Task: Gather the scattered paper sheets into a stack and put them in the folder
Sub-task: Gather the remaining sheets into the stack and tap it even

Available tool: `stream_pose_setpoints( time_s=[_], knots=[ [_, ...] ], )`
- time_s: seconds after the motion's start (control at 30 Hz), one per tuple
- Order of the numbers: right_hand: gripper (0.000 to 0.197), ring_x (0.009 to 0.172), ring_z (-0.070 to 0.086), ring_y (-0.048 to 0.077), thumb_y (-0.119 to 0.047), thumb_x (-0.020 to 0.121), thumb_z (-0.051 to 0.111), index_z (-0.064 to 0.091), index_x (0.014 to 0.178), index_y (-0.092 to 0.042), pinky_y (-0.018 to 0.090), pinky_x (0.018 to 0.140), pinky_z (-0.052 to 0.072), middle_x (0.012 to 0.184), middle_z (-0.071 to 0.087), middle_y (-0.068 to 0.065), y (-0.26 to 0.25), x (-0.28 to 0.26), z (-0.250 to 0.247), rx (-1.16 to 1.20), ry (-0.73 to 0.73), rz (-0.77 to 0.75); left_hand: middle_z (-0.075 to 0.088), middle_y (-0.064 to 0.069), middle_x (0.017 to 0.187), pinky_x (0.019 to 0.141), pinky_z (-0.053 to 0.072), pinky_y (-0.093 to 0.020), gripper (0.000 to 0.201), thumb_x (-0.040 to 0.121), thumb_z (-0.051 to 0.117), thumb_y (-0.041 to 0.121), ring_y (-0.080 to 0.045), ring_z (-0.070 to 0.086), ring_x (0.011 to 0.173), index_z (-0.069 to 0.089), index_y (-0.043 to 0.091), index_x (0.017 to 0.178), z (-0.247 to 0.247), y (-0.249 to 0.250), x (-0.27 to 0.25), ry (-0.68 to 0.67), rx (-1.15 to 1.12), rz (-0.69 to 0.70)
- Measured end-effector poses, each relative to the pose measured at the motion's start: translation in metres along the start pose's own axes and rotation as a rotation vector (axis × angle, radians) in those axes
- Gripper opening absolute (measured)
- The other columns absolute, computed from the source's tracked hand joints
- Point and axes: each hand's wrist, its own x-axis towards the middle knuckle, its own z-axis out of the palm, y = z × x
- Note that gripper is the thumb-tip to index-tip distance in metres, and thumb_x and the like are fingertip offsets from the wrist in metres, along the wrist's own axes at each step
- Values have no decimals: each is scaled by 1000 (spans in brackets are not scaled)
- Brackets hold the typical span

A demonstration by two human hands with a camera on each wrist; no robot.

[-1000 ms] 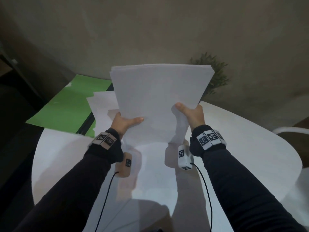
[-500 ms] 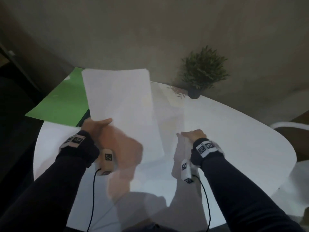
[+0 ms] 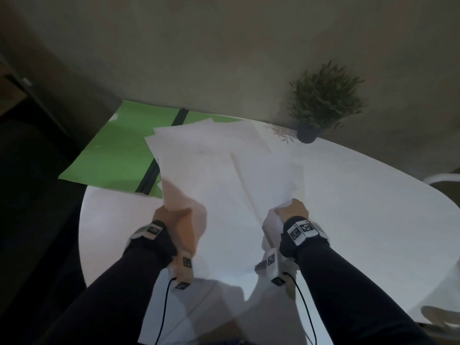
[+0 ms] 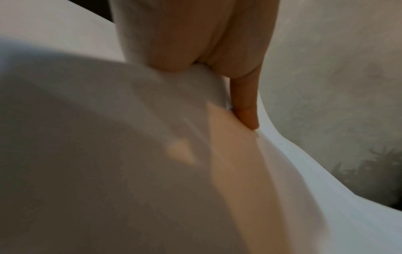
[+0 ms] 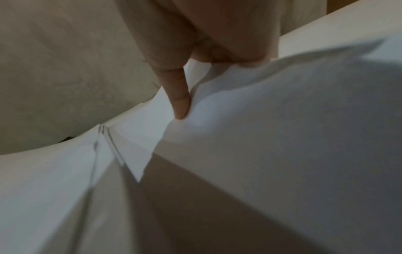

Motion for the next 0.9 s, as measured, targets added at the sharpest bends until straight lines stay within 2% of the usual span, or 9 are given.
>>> stream_pose_setpoints(
  time_s=[0.17,0.33,0.43,0.5,0.53,0.57,0.7,0.8,0.9],
  knots=[
    [56,127,45,33,-20,87,63,42,135,-1,33,102,38,139,48,16,-3,-2,-6,66,59,-40,65,-20,115,98,48,-46,62,69,81,18,-35,61,107,56,-4,120,-1,-4,17,-36,-22,5],
    [42,115,54,35,-15,86,63,53,125,-2,32,89,44,124,59,18,-13,-10,-17,129,190,-134,65,-20,112,97,47,-42,44,71,79,11,-34,61,102,61,-5,107,-1,0,20,-87,-104,-15],
    [23,100,60,36,-13,88,59,62,106,0,31,76,44,108,65,20,-18,-16,-29,109,266,-199,66,-13,76,74,48,-27,18,80,72,11,-29,59,86,57,0,79,2,17,6,-129,-68,-21],
    [19,95,61,36,-12,89,56,64,102,-1,29,73,42,104,66,21,-24,-21,-41,82,329,-249,57,-1,42,47,44,-13,26,85,64,4,-25,54,63,48,3,66,4,26,-6,-151,-105,-38],
    [19,95,60,36,-12,90,54,64,102,-3,30,74,42,104,66,21,-29,-24,-48,65,356,-275,53,2,36,38,40,-14,28,86,62,2,-22,53,56,45,4,64,3,28,-10,-159,-112,-34],
    [19,96,60,37,-12,90,52,63,103,-4,31,76,43,105,65,21,-34,-26,-56,47,378,-295,55,-1,40,39,40,-18,27,85,62,2,-21,54,54,46,4,64,2,28,-12,-163,-117,-37],
    [25,106,57,39,-12,92,50,60,114,-7,37,88,44,114,62,23,-60,-41,-94,22,482,-373,61,-13,77,66,45,-29,14,80,72,9,-26,58,73,60,2,79,-3,17,2,-194,-127,-77],
    [27,105,59,35,-15,92,53,62,116,-6,36,90,45,114,64,19,-79,-57,-121,81,606,-473,69,-18,101,97,46,-46,40,70,80,18,-35,63,96,66,-2,102,-5,12,11,-231,-106,-62],
    [28,93,61,22,-19,88,61,66,112,-5,27,82,45,104,67,6,-96,-71,-145,285,641,-528,67,-18,104,102,42,-48,45,68,81,20,-37,61,102,66,0,106,-6,7,19,-257,-90,-42]
  ],
)
